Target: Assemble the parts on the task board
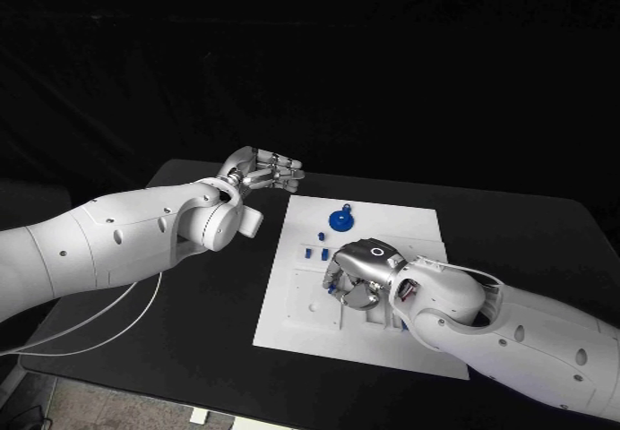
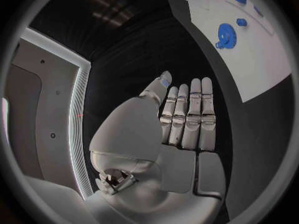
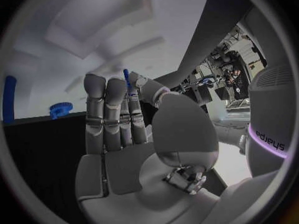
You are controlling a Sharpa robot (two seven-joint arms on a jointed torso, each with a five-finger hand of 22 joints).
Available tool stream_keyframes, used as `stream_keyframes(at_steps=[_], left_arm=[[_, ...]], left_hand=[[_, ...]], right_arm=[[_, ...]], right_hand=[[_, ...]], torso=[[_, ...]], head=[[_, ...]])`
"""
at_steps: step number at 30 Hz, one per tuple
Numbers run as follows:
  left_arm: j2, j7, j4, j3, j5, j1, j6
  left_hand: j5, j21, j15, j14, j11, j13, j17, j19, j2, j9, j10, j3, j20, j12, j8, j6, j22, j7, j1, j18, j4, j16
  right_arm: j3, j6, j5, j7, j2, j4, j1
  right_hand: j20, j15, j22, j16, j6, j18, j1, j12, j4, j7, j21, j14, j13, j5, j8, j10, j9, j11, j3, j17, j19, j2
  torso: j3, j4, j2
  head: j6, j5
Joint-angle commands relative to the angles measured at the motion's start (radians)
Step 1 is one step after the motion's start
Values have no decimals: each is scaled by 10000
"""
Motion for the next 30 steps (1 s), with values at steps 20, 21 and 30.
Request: stream_keyframes(at_steps=[20, 21, 30], left_arm=[[-46, 90, 91, 10, 68, 19, 49], [-45, 88, 93, 10, 68, 19, 53], [-15, 75, 101, 11, 79, 19, 87]], left_hand=[[34, 55, -15, -92, 1, -1, -15, 5, 116, 1, -92, -19, 15, -11, 2, 15, 18, 30, 4, 201, -49, -44], [34, 55, -15, -92, 1, -1, -15, 5, 116, 1, -92, -19, 15, -11, 2, 15, 18, 30, 4, 201, -49, -44], [34, 55, -15, -92, 1, -1, -15, 5, 116, 1, -92, -19, 15, -11, 2, 15, 18, 30, 4, 201, -49, -44]], right_arm=[[-71, 71, -1024, -233, 66, -158, -66], [-73, 76, -1025, -231, 70, -158, -66], [-169, 278, -1029, -264, 164, -271, -67]], right_hand=[[-5, -53, 203, 81, 42, 157, -39, 35, -22, 0, -198, -5, 14, -91, 41, 251, 17, -167, 137, -36, 107, 33], [-5, -53, 203, 81, 42, 157, -39, 35, -22, 0, -198, -5, 14, -91, 41, 251, 17, -167, 137, -36, 107, 33], [23, -20, 244, 73, -1, 144, -40, 33, 13, 15, -321, 5, 11, -110, 37, 196, 13, -152, 119, -61, 121, 46]], torso=[[3, -27, -20], [3, -27, -20], [-6, -12, -21]], head=[[-92, -42], [-81, -42], [-130, -59]])
